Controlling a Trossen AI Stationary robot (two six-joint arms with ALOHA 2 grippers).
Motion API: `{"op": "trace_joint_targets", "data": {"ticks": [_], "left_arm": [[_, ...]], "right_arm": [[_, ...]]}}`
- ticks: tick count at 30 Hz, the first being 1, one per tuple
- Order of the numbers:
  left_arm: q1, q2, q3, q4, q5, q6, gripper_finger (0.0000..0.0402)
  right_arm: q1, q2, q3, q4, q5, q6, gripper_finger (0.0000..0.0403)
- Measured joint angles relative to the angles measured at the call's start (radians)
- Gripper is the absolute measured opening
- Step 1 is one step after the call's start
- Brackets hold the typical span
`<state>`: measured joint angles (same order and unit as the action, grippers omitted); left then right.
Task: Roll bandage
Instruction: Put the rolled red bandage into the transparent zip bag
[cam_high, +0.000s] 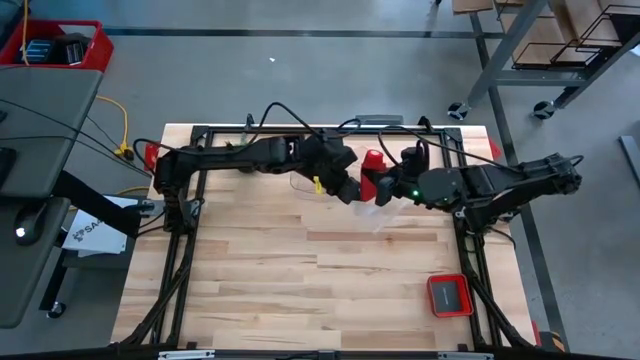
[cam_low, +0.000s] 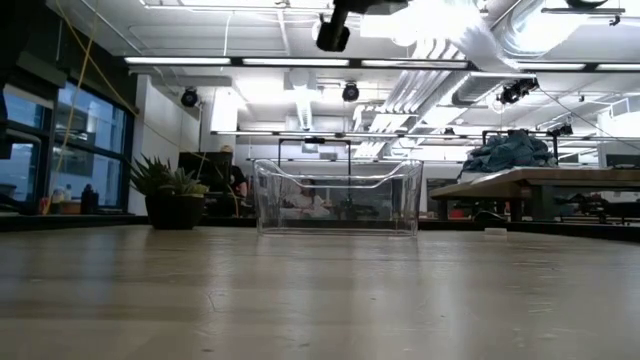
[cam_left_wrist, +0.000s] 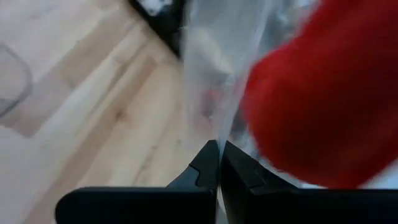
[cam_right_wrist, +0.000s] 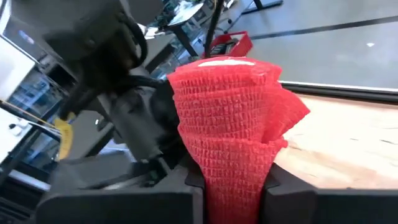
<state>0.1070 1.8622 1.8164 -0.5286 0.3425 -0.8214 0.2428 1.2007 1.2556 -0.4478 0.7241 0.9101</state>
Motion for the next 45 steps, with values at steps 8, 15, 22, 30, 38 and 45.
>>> {"op": "trace_joint_targets", "data": {"ticks": [8,15,22,30,38,45], "left_arm": [[-0.001,-0.013,0.0,0.015,0.093,-0.023,0.0],[0.026,-0.033,0.0,0.029,0.09,-0.042,0.0],[0.057,-0.045,0.0,0.092,0.094,-0.076,0.0],[0.072,-0.045,0.0,0.207,0.144,-0.165,0.0],[0.081,-0.045,0.0,0.32,0.243,-0.271,0.0],[0.114,-0.045,0.0,0.341,0.25,-0.275,0.0]], "right_arm": [[-0.007,-0.003,0.0,-0.011,0.0,-0.065,0.0035],[-0.007,-0.013,0.0,-0.079,0.002,-0.081,0.0035],[-0.006,-0.017,0.0,-0.106,0.008,-0.133,0.0035],[-0.003,-0.019,0.0,-0.078,0.105,-0.173,0.0035],[0.002,-0.019,0.0,-0.022,0.139,-0.287,0.0035],[0.001,-0.019,0.0,0.033,0.109,-0.383,0.0089]]}}
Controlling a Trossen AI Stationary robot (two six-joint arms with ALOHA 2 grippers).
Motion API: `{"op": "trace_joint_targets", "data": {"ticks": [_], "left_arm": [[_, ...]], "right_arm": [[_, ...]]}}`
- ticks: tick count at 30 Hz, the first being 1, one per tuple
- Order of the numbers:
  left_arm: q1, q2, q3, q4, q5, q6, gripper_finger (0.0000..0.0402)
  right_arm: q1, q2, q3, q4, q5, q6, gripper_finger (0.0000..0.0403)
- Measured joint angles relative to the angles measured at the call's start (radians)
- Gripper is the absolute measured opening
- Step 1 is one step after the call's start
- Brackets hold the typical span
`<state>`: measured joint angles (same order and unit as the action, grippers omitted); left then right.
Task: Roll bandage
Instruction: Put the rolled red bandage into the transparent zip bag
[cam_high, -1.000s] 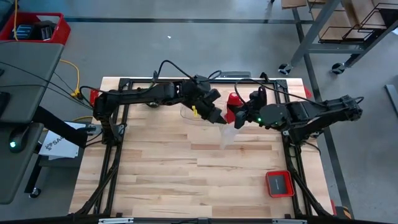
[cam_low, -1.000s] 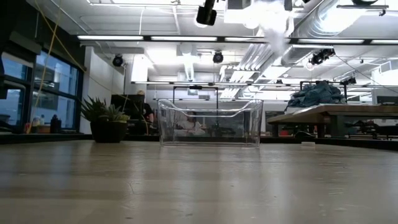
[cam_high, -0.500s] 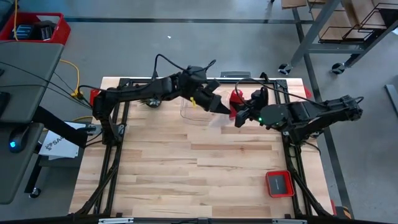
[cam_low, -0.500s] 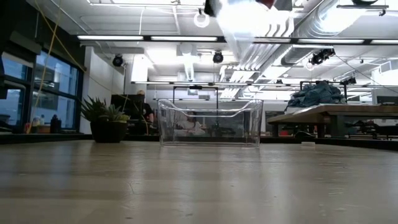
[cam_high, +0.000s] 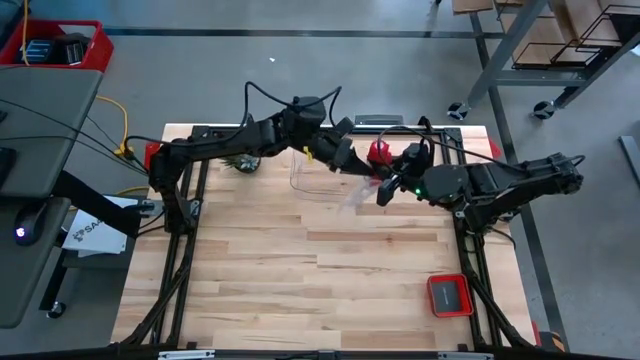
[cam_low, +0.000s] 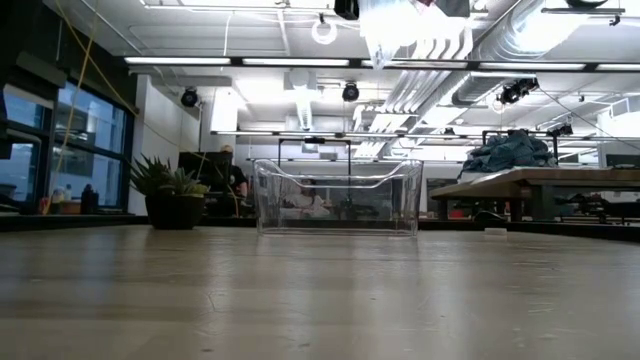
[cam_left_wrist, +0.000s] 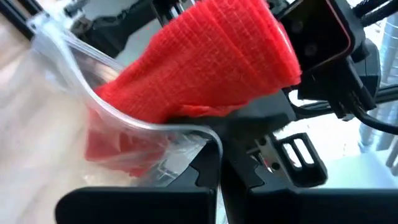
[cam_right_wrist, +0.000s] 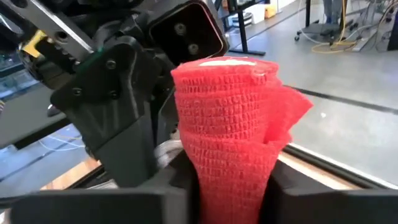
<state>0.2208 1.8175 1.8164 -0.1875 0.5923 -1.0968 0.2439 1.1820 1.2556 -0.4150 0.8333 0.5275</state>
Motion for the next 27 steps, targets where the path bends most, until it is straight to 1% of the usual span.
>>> {"op": "trace_joint_targets", "data": {"ticks": [4,7,10,14,19,21,23,27], "left_arm": [[0.01,-0.001,0.0,0.0,-0.006,0.04,0.0],[0.011,-0.006,0.002,0.01,-0.008,0.073,0.0],[0.011,-0.005,0.003,0.036,-0.015,0.085,0.0],[0.013,-0.001,0.002,0.141,-0.027,0.087,0.0],[0.012,0.001,0.0,0.228,-0.051,0.127,0.0],[0.012,0.001,0.0,0.25,-0.052,0.113,0.0],[0.012,0.001,-0.001,0.267,-0.052,0.091,0.0],[0.004,-0.012,-0.001,0.259,-0.031,0.08,0.0]], "right_arm": [[-0.001,0.0,0.0,0.038,0.008,-0.038,0.0158],[-0.001,-0.007,0.0,0.09,0.022,-0.041,0.0185],[-0.001,-0.02,-0.001,0.129,0.037,-0.042,0.0192],[0.0,-0.041,0.0,0.229,0.026,-0.038,0.0195],[0.0,-0.041,0.0,0.361,-0.005,-0.125,0.0196],[0.0,-0.042,0.0,0.372,-0.003,-0.146,0.0196],[0.001,-0.043,0.0,0.364,0.021,-0.153,0.0196],[0.001,-0.059,0.0,0.344,0.028,-0.137,0.0196]]}}
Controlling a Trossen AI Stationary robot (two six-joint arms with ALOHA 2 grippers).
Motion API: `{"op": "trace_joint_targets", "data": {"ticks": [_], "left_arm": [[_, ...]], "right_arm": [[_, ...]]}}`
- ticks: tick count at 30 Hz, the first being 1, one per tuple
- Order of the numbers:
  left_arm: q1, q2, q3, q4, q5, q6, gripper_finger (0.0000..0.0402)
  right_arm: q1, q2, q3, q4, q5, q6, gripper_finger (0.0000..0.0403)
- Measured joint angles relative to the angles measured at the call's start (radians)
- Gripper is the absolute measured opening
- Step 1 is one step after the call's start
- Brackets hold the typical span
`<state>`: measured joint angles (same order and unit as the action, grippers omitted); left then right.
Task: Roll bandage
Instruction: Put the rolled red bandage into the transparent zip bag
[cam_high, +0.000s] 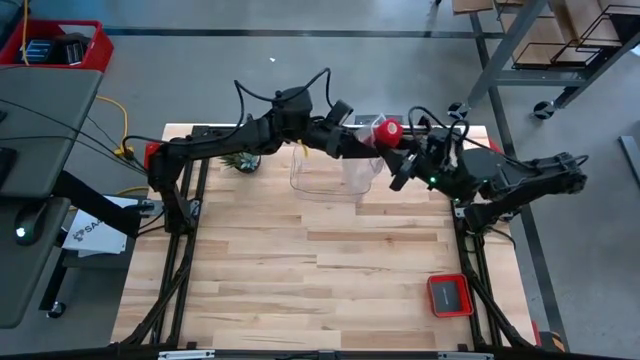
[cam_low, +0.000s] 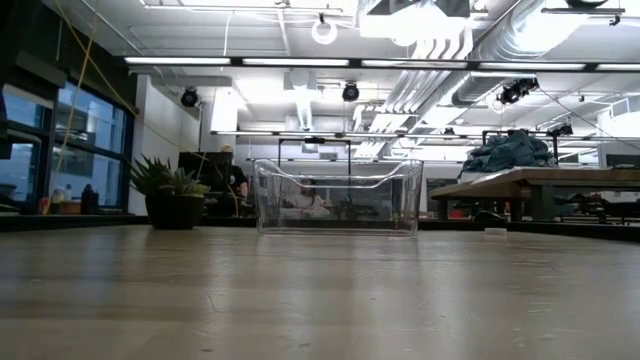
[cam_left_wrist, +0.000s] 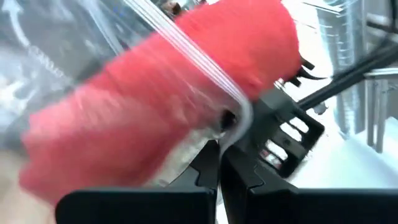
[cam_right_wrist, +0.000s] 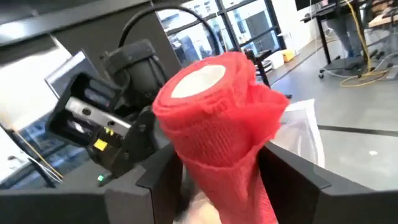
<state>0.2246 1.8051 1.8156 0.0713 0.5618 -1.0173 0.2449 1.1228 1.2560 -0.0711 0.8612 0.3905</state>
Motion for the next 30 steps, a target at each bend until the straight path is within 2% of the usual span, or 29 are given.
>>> {"op": "trace_joint_targets", "data": {"ticks": [7,12,18,22,26,30], "left_arm": [[0.003,-0.039,0.0,-0.05,0.027,0.011,0.0],[0.012,-0.052,0.0,-0.097,-0.023,0.031,0.0],[0.007,-0.052,0.0,-0.093,-0.063,-0.007,0.0],[0.008,-0.052,0.0,-0.063,-0.07,-0.041,0.0],[0.008,-0.053,0.0,-0.034,-0.064,-0.079,0.0],[0.008,-0.053,0.0,-0.057,-0.018,-0.081,0.0]], "right_arm": [[0.0,-0.046,0.0,-0.022,-0.007,0.09,0.0196],[-0.001,-0.074,0.0,-0.016,-0.006,0.104,0.0196],[-0.002,-0.059,-0.001,-0.04,-0.166,0.167,0.0196],[0.0,-0.064,0.0,-0.034,-0.138,0.178,0.0196],[-0.001,-0.068,0.0,-0.113,-0.172,0.204,0.0196],[-0.001,-0.087,0.001,-0.112,-0.124,0.197,0.0196]]}}
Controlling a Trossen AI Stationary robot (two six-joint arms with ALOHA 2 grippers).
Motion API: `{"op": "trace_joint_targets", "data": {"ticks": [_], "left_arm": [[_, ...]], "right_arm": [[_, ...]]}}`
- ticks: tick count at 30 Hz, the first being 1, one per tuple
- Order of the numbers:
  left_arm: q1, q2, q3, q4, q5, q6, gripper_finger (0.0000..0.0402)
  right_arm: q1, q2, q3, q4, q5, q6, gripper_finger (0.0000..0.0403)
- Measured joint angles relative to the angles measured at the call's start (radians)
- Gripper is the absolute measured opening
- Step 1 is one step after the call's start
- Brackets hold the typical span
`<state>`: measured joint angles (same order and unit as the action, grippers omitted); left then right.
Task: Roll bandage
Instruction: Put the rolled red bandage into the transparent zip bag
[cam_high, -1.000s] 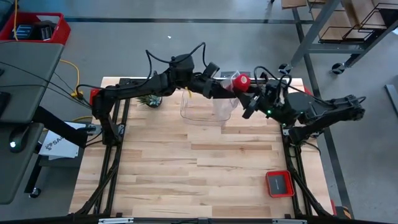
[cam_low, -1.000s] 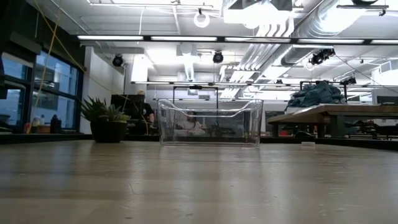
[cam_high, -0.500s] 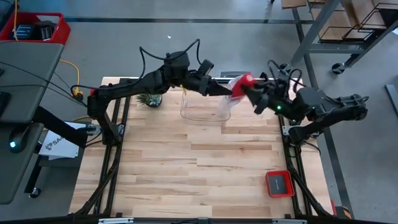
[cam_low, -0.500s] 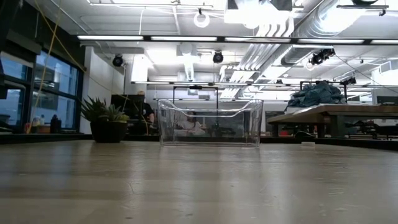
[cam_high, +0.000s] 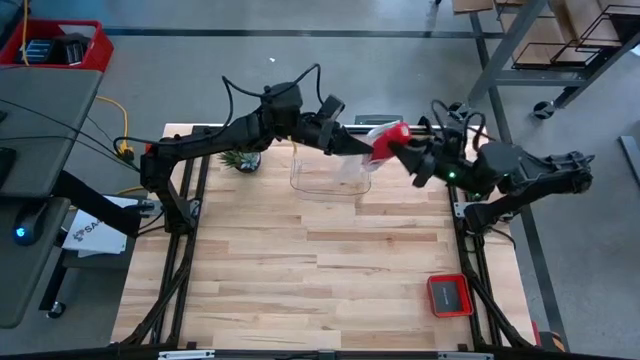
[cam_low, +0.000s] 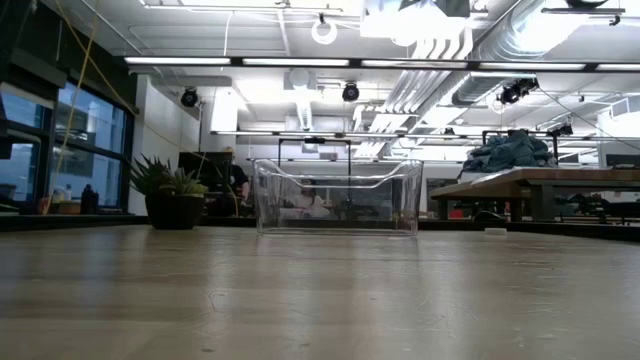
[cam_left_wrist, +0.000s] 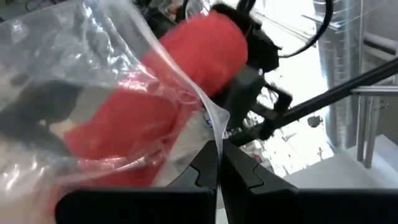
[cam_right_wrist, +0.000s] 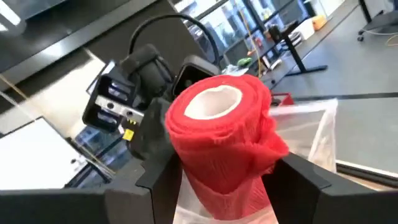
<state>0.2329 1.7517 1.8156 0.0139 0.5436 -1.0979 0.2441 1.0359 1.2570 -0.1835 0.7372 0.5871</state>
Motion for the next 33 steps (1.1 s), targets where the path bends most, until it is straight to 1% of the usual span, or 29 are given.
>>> {"op": "trace_joint_targets", "data": {"ticks": [4,6,8,11,14,17,20,23,26,29,33], "left_arm": [[0.0,-0.002,0.0,-0.011,0.006,-0.001,0.0],[0.001,-0.002,0.0,-0.03,0.006,-0.001,0.0],[0.003,-0.002,0.0,-0.042,0.006,-0.006,0.0],[0.001,-0.002,0.0,-0.041,0.006,-0.032,0.0],[-0.004,-0.002,0.0,-0.044,0.009,-0.051,0.0],[-0.005,-0.002,0.0,-0.068,0.071,-0.07,0.0],[-0.006,-0.003,0.0,-0.151,0.087,-0.021,0.0],[-0.008,-0.002,0.0,-0.235,0.071,0.026,0.0],[-0.018,-0.002,0.0,-0.279,0.04,0.072,0.0],[-0.024,-0.002,-0.001,-0.322,-0.017,0.118,0.0],[-0.025,0.001,-0.001,-0.388,-0.056,0.18,0.0]], "right_arm": [[0.0,0.002,0.0,-0.072,-0.062,-0.011,0.0196],[0.002,-0.004,-0.004,-0.107,-0.059,-0.025,0.0196],[0.001,-0.012,0.0,-0.105,-0.057,-0.02,0.0196],[-0.001,-0.003,0.001,-0.149,-0.109,-0.027,0.0196],[0.001,0.002,-0.004,-0.184,-0.104,-0.047,0.0196],[0.001,-0.001,0.001,-0.188,-0.119,-0.069,0.0196],[0.001,0.004,0.0,-0.266,-0.139,-0.08,0.0196],[0.001,0.015,-0.003,-0.337,-0.127,-0.063,0.0196],[-0.001,0.035,0.0,-0.344,-0.18,-0.065,0.0196],[-0.001,0.076,-0.001,-0.355,-0.233,-0.069,0.0196],[-0.002,0.125,-0.001,-0.409,-0.243,-0.043,0.0196]]}}
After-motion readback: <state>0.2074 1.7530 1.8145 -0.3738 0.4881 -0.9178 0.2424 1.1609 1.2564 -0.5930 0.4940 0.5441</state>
